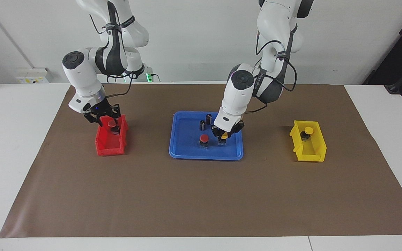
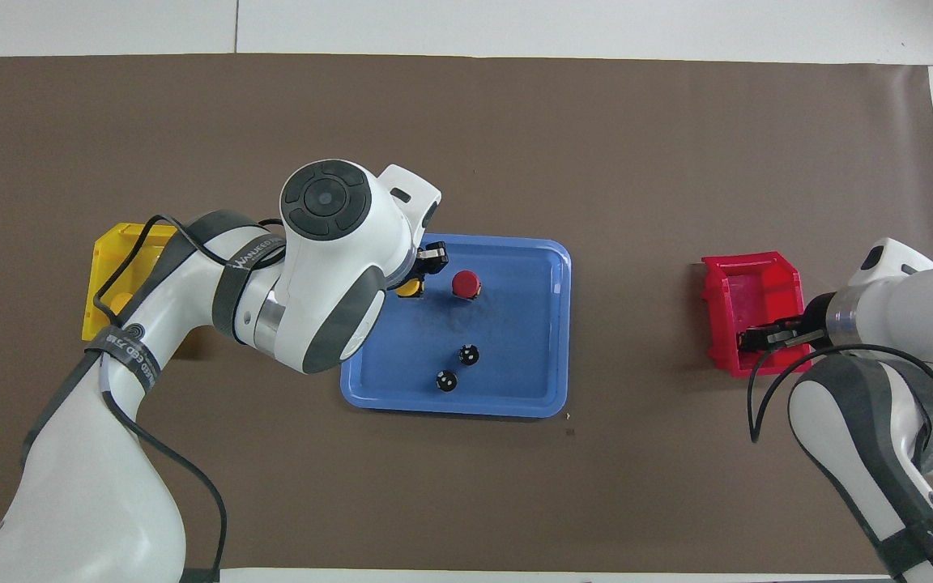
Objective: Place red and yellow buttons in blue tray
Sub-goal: 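Place the yellow button in the tray while the right gripper grasps a red button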
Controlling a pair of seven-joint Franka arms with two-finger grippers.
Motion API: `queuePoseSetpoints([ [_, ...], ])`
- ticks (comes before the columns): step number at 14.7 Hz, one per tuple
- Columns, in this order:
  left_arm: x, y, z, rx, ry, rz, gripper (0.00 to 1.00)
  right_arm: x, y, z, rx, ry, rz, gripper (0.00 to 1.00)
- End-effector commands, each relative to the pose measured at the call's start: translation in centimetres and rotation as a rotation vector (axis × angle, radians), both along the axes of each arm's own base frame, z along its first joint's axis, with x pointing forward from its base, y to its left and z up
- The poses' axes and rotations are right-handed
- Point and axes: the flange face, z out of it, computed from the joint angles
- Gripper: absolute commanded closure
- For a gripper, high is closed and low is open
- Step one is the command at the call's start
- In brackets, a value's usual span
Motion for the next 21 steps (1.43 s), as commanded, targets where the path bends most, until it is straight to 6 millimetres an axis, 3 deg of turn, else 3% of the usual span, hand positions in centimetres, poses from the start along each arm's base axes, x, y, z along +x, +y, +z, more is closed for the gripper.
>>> queuePoseSetpoints([
  [1,-0.2,-0.3,-0.4,-0.017,-0.005,0.007,0.98,-0.3,0.0,-0.7,0.003,-0.007,-0.01,0.34],
  [3,-0.4,-0.5,-0.4,-0.017,-0.005,0.004,0.93,-0.4,-0.1,-1.5,0.005,0.008,-0.016,0.34],
  [4,-0.3,-0.4,-0.4,-0.017,-0.005,0.004,0.79,-0.4,0.0,-1.5,0.005,0.008,-0.026,0.35],
  [6,-0.4,-0.5,-0.3,-0.015,-0.001,0.004,0.36,-0.6,0.3,-1.7,0.006,0.014,-0.059,0.37],
  [8,-1.1,-1.3,0.2,0.0,0.021,-0.006,0.2,-0.9,0.5,-2.1,0.005,0.006,-0.058,0.37],
  [10,-1.0,-0.4,2.1,0.023,0.048,-0.003,0.03,-1.4,0.4,-2.7,0.004,0.001,-0.053,0.39],
  [11,-0.8,1.0,3.8,0.031,0.053,0.011,0.0,-1.4,0.4,-2.7,0.003,0.001,-0.051,0.44],
  [15,2.2,11.4,9.4,0.048,0.083,0.011,0.0,-1.3,0.4,-2.5,0.003,0.003,-0.053,0.73],
  [17,2.8,15.1,12.6,0.067,0.033,-0.057,0.0,0.4,0.8,-1.0,0.004,0.003,-0.049,0.76],
  [18,2.9,17.5,14.7,0.068,0.008,-0.043,0.0,1.8,1.3,0.4,0.006,0.026,-0.039,0.76],
  [21,1.6,25.5,20.2,0.056,0.002,-0.191,0.0,6.5,1.8,6.9,0.01,0.118,-0.028,0.75],
])
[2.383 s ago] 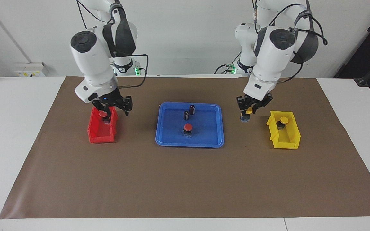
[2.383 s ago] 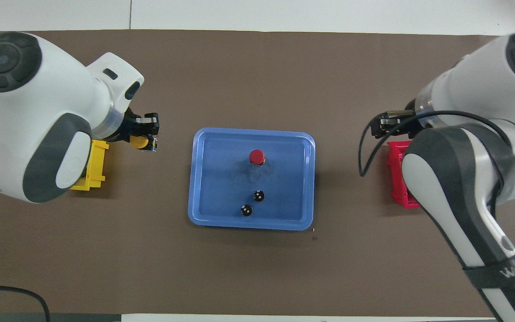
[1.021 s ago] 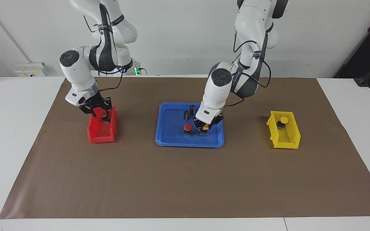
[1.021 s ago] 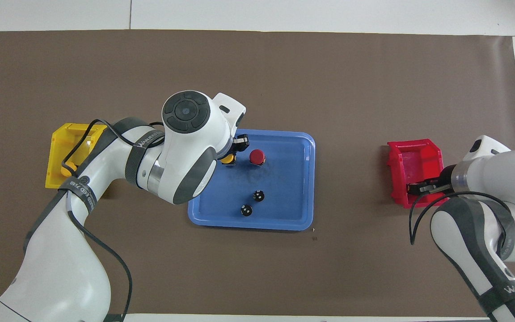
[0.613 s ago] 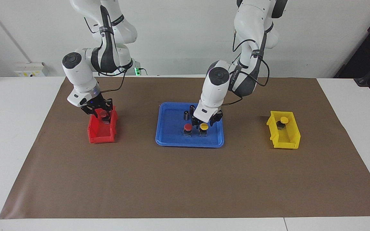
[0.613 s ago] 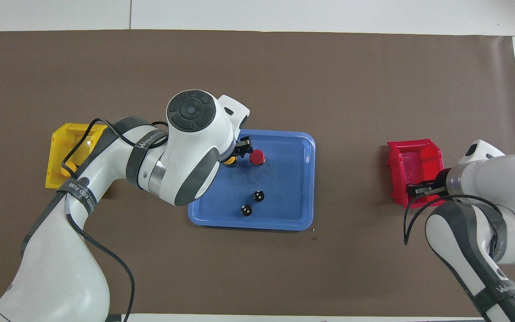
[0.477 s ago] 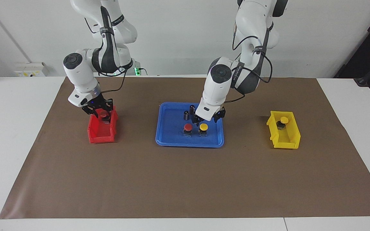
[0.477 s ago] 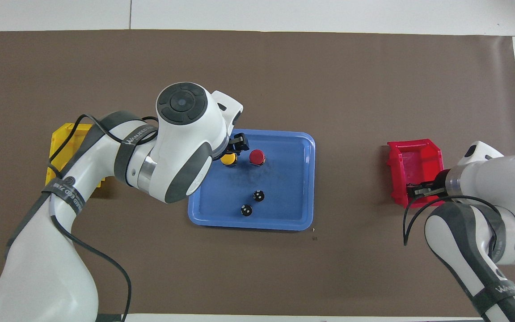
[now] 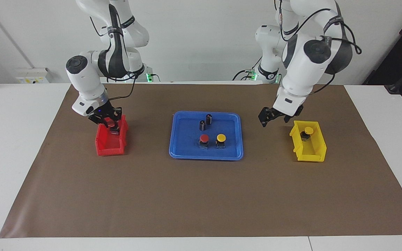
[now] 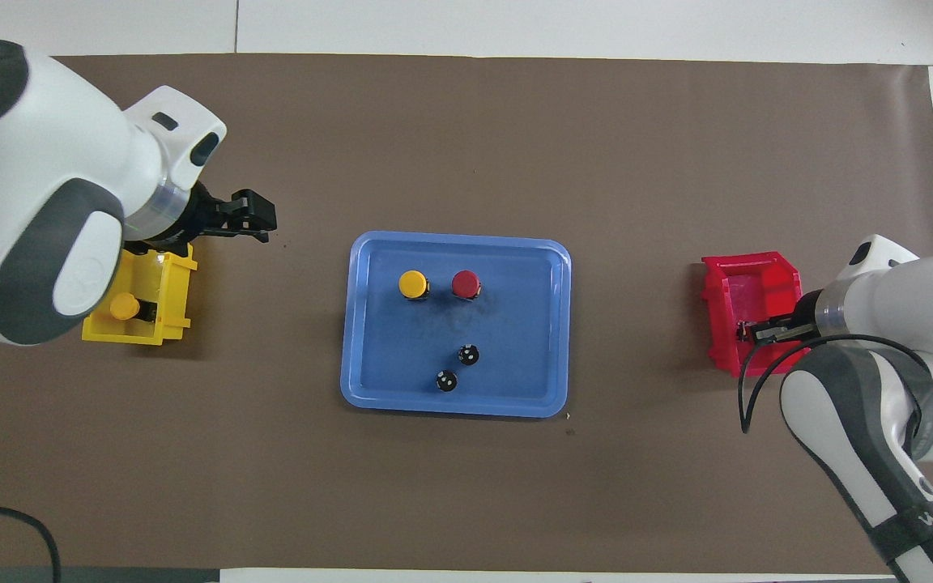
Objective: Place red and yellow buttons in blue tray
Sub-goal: 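Place the red button in the tray while the left gripper grasps a yellow button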
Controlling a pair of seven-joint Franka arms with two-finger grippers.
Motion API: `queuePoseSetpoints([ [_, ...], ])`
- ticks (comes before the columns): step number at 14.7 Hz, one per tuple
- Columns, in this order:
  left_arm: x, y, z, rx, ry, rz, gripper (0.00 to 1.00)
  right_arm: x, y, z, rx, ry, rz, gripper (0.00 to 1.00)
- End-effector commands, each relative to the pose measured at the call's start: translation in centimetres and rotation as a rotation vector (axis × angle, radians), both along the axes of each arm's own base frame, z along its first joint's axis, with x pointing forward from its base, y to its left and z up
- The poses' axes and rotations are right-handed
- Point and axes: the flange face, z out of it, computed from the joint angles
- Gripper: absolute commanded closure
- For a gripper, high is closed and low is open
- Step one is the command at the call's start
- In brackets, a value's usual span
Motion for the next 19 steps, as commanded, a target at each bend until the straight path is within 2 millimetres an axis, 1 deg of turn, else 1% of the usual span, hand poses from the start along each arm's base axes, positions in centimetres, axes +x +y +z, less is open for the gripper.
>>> queuePoseSetpoints([
  [1,-2.2,6.4,4.7,-0.001,-0.005,-0.12,0.0,5.5,1.5,6.2,0.006,0.055,-0.018,0.75],
  [2,-2.9,8.3,6.0,-0.006,-0.008,-0.142,0.0,6.8,4.3,7.9,0.001,0.067,-0.04,0.75],
  [3,-3.4,10.5,6.9,-0.008,-0.001,-0.156,0.0,7.9,8.2,9.3,-0.008,0.065,-0.076,0.75],
  [4,-3.7,12.6,7.6,-0.012,-0.005,-0.182,0.0,8.4,12.1,10.5,-0.012,0.047,-0.119,0.75],
  [5,-3.6,13.7,7.2,-0.013,-0.012,-0.184,0.0,8.3,16.1,11.0,-0.009,0.02,-0.171,0.75],
  [6,-3.6,14.4,5.8,-0.013,-0.018,-0.152,0.0,8.1,19.9,10.7,0.017,0.01,-0.234,0.74],
  [7,-3.4,16.3,4.6,-0.013,-0.066,-0.099,0.0,7.9,23.8,10.0,0.064,0.002,-0.285,0.74],
  [8,-3.4,18.1,2.6,-0.012,-0.079,-0.069,0.0,7.7,26.7,8.2,0.076,-0.013,-0.306,0.74],
  [9,-3.1,18.5,0.6,-0.01,-0.085,-0.06,0.0,7.4,28.6,6.7,0.075,-0.018,-0.307,0.74],
  [11,-2.1,18.2,-4.8,-0.005,-0.113,-0.052,0.01,7.1,29.6,3.8,0.059,-0.025,-0.299,0.74],
  [12,-1.9,18.1,-6.8,-0.004,-0.116,-0.052,0.02,7.0,29.3,2.4,0.045,-0.031,-0.296,0.74],
  [13,-1.7,17.8,-9.2,-0.002,-0.095,-0.056,0.03,6.8,29.2,1.6,0.043,-0.04,-0.292,0.74],
  [14,-1.6,17.7,-10.8,-0.001,-0.073,-0.059,0.05,6.6,29.1,0.5,0.039,-0.039,-0.294,0.74],
  [15,-1.8,17.5,-12.5,-0.001,-0.05,-0.061,0.06,6.4,29.0,-0.2,0.04,-0.042,-0.295,0.74],
  [16,-2.2,17.6,-13.6,-0.001,-0.036,-0.064,0.08,6.1,28.8,-1.2,0.035,-0.034,-0.294,0.74],
  [18,-3.1,17.7,-15.3,-0.002,-0.024,-0.069,0.11,5.5,28.9,-2.6,0.038,-0.041,-0.293,0.74],
  [19,-3.4,17.7,-15.9,-0.002,-0.021,-0.071,0.12,5.0,29.7,-3.0,0.038,-0.041,-0.278,0.74],
])
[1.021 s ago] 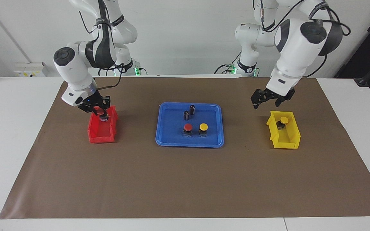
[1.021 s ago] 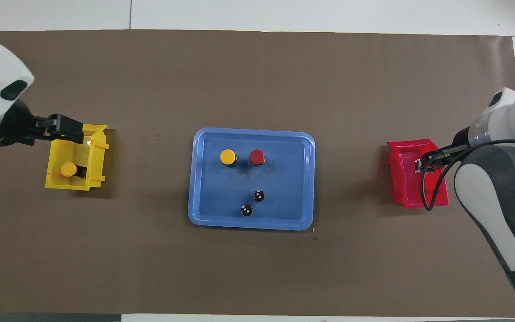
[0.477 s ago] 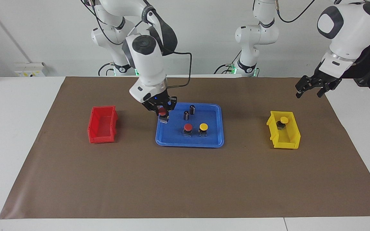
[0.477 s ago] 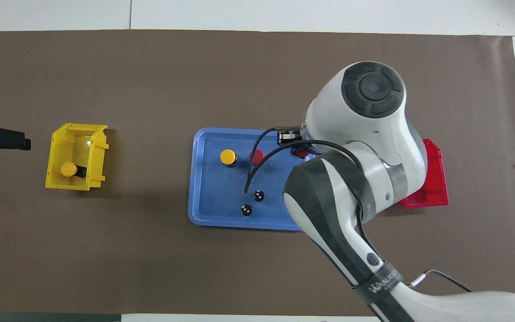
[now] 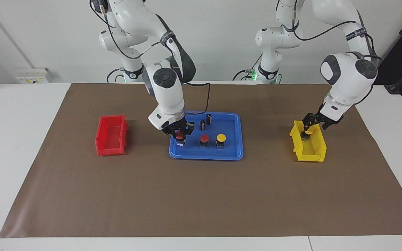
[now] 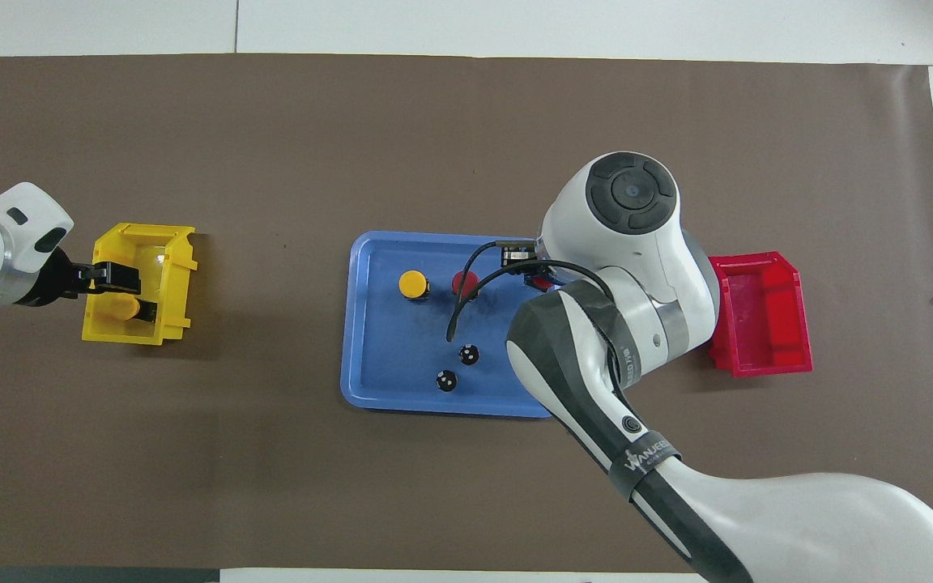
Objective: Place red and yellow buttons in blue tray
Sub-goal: 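Place the red button in the tray while the left gripper grasps a yellow button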
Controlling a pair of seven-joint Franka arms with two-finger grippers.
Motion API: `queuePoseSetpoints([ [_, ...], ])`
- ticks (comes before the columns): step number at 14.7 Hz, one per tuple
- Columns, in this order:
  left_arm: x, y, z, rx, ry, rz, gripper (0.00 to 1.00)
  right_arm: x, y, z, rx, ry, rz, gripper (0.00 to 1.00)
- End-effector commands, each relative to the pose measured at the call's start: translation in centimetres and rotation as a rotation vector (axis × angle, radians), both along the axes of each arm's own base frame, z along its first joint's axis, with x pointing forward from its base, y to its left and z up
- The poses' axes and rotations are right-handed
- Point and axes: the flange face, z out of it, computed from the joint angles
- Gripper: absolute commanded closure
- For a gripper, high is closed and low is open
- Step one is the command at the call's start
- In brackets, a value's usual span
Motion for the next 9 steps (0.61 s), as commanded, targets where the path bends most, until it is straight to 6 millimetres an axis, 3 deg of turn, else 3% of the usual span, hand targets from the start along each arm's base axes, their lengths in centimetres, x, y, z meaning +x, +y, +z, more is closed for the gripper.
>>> queuePoseSetpoints([
  [1,-1.4,0.0,-1.3,0.006,-0.019,-0.014,0.14,-1.3,0.5,-0.7,-0.002,-0.014,0.026,0.74],
  [4,-2.0,-0.1,-2.5,0.007,-0.016,-0.015,0.19,-1.5,1.8,-2.6,-0.003,-0.009,0.038,0.72],
  [6,-2.4,0.0,-3.2,0.006,-0.008,-0.018,0.25,-1.3,1.5,-3.2,-0.009,-0.009,0.036,0.55],
  [7,-2.3,0.0,-3.3,0.007,-0.014,-0.018,0.34,-1.0,1.4,-2.9,-0.018,-0.018,0.045,0.38],
  [8,-2.2,0.0,-3.4,0.008,-0.021,-0.015,0.57,-0.6,1.3,-2.3,-0.025,-0.032,0.05,0.16],
  [9,-2.0,0.0,-3.4,0.008,-0.019,-0.016,0.82,0.4,0.6,-1.2,-0.03,-0.058,0.047,0.0],
])
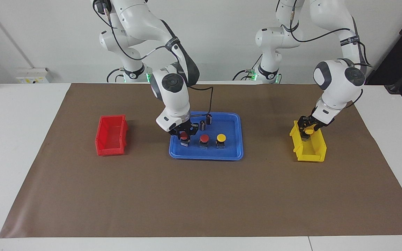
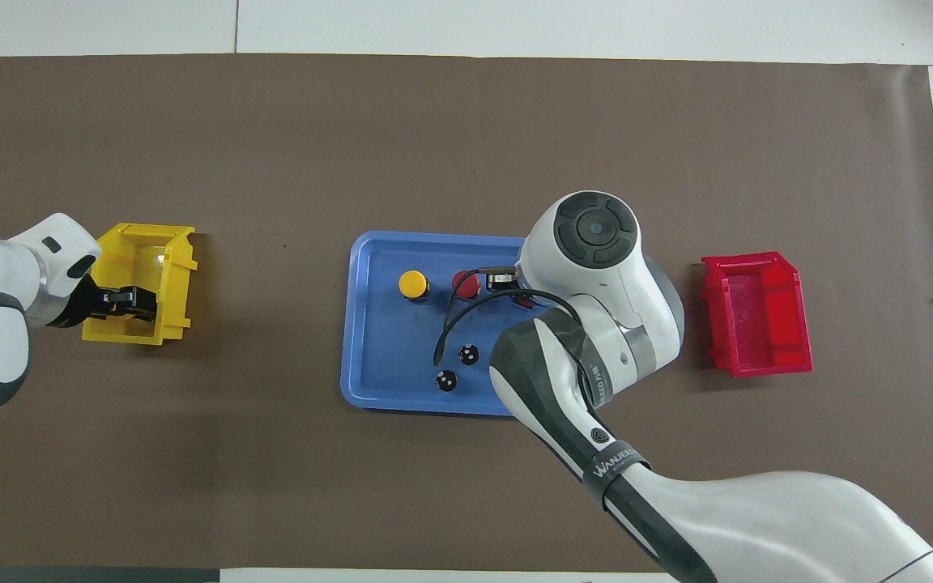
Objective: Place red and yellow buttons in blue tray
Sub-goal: 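Place the red button in the tray while the left gripper grasps a yellow button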
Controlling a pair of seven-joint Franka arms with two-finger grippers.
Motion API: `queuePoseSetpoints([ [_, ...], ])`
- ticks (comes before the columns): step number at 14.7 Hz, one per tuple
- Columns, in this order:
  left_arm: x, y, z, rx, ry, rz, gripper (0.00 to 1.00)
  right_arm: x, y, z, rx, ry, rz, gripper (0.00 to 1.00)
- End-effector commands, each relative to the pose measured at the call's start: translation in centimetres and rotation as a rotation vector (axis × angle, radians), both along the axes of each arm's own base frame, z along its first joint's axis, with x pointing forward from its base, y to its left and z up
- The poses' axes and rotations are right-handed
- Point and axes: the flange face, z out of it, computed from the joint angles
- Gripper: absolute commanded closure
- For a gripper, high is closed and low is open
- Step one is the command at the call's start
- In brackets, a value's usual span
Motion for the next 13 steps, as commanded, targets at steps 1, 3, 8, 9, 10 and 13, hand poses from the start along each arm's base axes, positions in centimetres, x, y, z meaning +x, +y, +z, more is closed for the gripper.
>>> queuePoseSetpoints([
  [1,-0.2,0.0,0.1,0.007,-0.022,-0.015,0.93,2.4,-1.9,3.5,-0.01,-0.066,-0.008,0.0],
  [3,1.0,-0.3,2.1,0.007,-0.021,-0.017,0.97,4.1,-4.4,9.3,-0.016,-0.063,-0.05,0.0],
  [8,3.1,-2.7,15.9,-0.003,0.025,0.0,0.98,4.6,-12.3,20.7,-0.054,-0.015,-0.097,0.0],
  [9,3.0,-5.9,16.0,-0.002,0.019,0.019,0.97,3.9,-14.0,22.6,-0.052,-0.02,-0.09,0.0],
  [10,2.7,-9.6,15.6,-0.001,-0.002,0.051,0.97,3.3,-16.8,24.2,-0.048,-0.015,-0.104,0.0],
  [13,0.2,-18.2,12.6,-0.01,0.01,0.042,0.97,0.9,-23.7,27.8,-0.05,0.028,-0.04,0.0],
])
